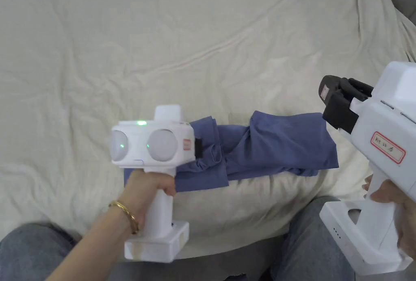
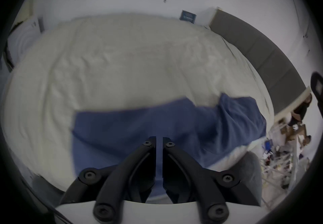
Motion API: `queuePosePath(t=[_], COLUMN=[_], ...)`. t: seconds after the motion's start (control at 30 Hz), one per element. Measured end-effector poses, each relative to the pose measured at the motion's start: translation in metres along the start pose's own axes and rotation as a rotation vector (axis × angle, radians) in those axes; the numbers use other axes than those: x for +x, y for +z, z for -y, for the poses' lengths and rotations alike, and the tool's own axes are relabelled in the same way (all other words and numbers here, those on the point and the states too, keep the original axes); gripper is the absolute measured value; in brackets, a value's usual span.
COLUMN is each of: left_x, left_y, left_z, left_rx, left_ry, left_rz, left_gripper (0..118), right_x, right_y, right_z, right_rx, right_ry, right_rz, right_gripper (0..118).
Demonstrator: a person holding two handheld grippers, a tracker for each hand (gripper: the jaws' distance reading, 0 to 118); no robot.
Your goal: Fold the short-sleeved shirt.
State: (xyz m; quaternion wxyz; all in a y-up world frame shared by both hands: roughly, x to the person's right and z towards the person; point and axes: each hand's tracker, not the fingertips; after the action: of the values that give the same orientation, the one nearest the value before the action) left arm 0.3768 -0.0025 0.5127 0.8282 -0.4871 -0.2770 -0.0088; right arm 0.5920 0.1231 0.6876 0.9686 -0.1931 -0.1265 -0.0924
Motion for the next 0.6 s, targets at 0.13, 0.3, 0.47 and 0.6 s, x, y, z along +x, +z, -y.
queuePosePath(t=[0.13, 0.3, 0.47, 0.6], left_x=[0.038, 0.069, 0.051, 0.012], left_y=[-0.023, -0.017, 0.015, 0.049], left_z=[0.029, 0.060, 0.037, -0.002], left_rx=[-0.062, -0.031, 0.003, 0.138], left_ry=[-0.093, -0.338, -0.081, 0.055], left_rz=[0.041, 0.011, 0.268, 0.337], left_gripper=[8, 8, 11, 113], right_x=[0.005, 0.010, 0.004, -0.002], right_y=[-0.001, 0.001, 0.002, 0.001], right_z=[0.006, 0.008, 0.006, 0.003], right_rx=[-0.036, -0.039, -0.043, -0.049], right_ry=[-0.001, -0.015, -0.010, 0.021], right_rz=[0.020, 0.039, 0.035, 0.028], right_gripper=[2, 2, 2, 2])
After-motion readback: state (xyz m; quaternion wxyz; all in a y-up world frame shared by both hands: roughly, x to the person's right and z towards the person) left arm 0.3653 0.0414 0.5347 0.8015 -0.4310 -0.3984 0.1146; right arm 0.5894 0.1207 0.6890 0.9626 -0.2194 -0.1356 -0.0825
